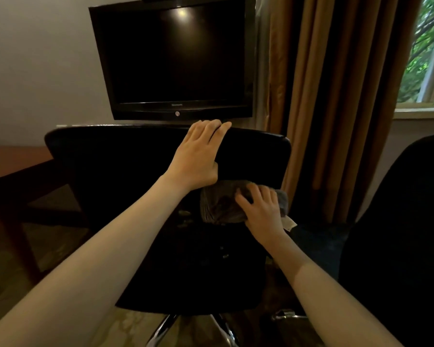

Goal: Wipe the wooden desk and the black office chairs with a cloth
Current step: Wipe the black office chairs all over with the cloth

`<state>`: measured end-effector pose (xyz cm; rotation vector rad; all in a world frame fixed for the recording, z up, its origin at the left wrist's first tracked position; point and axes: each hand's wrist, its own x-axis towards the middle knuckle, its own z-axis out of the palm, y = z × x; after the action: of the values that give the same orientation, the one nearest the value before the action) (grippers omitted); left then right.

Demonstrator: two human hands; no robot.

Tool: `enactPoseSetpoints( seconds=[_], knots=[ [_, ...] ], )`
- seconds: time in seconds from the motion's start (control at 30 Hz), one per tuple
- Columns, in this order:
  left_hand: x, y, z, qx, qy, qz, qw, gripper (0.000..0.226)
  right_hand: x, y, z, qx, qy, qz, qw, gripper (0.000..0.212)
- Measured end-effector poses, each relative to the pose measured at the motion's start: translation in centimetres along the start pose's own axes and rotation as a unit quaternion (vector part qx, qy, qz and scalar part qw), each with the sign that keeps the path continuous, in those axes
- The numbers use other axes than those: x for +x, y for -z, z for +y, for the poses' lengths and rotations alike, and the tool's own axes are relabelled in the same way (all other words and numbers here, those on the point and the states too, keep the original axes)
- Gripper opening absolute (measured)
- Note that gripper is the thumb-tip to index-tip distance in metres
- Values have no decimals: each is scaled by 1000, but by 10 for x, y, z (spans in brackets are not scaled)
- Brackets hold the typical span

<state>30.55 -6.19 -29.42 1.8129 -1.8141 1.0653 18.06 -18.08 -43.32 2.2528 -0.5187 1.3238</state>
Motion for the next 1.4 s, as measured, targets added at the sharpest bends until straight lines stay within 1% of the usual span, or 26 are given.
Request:
enactPoseSetpoints(
  seconds=[0.07, 0.13, 0.23, 0.27, 0.33, 0.4, 0.43, 0.47, 0.5, 0.53, 0.57, 0.6, 0.63, 0.67, 0.7, 0.73, 0.8, 0.83, 0.87, 0.9, 1.0, 1.1, 1.17, 1.3, 1.37, 1.4],
  knots=[
    [-3, 1, 1, 3, 3, 14, 1000, 73, -2, 6, -2, 11, 18, -53, 998, 70],
    [-19, -3, 6, 28, -28, 29, 999, 69, 2, 17, 1, 49, -14, -88, 995, 67],
    [-67, -29, 25, 46, -155, -21, 987, 62, 13, 32, 11, 133, -65, -93, 985, 46],
    [-80, -37, 32, 55, -179, -37, 982, 60, 18, 37, 15, 154, -71, -96, 981, 39],
    [-84, -50, 40, 74, -163, -27, 984, 63, 28, 47, 18, 189, -116, -92, 971, 24],
    [-66, -51, 44, 62, -126, 36, 989, 57, 41, 63, 15, 264, -153, -87, 948, 3],
    [-54, -47, 46, 53, -120, 66, 989, 51, 47, 70, 16, 294, -164, -90, 937, 8],
    [-42, -42, 45, 48, -119, 84, 988, 49, 51, 79, 20, 300, -142, -108, 937, 4],
    [-34, -38, 42, 47, -121, 85, 988, 53, 55, 89, 23, 287, -105, -129, 944, 14],
    [-28, -36, 38, 55, -127, 75, 988, 59, 59, 90, 26, 315, -107, -164, 929, 29],
    [-26, -35, 35, 69, -138, 67, 986, 61, 65, 97, 30, 340, -111, -181, 916, 38],
    [-24, -34, 35, 82, -151, 64, 983, 56, 73, 107, 34, 365, -115, -171, 908, 40],
    [-24, -35, 35, 96, -164, 65, 980, 48, 80, 115, 37, 386, -126, -139, 903, 39],
    [-26, -39, 36, 106, -173, 61, 977, 41, 88, 119, 39, 385, -137, -83, 909, 42],
    [-29, -43, 38, 111, -173, 52, 977, 39, 96, 120, 42, 363, -156, -54, 917, 47],
    [-33, -47, 40, 114, -168, 44, 978, 39, 102, 116, 44, 326, -170, -70, 927, 53],
    [-41, -60, 43, 111, -156, 32, 981, 39, 105, 100, 45, 201, -163, -176, 950, 65],
    [-45, -66, 44, 107, -152, 21, 982, 42, 102, 91, 43, 152, -147, -220, 952, 71],
    [-49, -70, 46, 105, -151, 4, 983, 43, 97, 81, 41, 129, -146, -227, 954, 76],
    [-53, -75, 47, 101, -153, -9, 983, 40, 93, 72, 40, 118, -149, -210, 959, 80],
    [-59, -89, 49, 95, -161, -29, 982, 37, 86, 60, 39, 107, -159, -155, 969, 85],
    [-57, -95, 50, 91, -172, -43, 980, 41, 85, 58, 48, 106, -159, -155, 969, 85],
    [-58, -99, 51, 112, -201, -61, 971, 42, 86, 62, 51, 119, -157, -156, 968, 84],
    [-85, -124, 50, 137, -235, -132, 953, 38, 88, 64, 52, 146, -162, -152, 964, 83],
    [-103, -130, 52, 141, -241, -195, 940, 30, 88, 67, 55, 163, -155, -163, 961, 85],
    [-112, -132, 53, 139, -246, -223, 933, 32, 88, 68, 58, 176, -149, -177, 957, 86]
  ],
)
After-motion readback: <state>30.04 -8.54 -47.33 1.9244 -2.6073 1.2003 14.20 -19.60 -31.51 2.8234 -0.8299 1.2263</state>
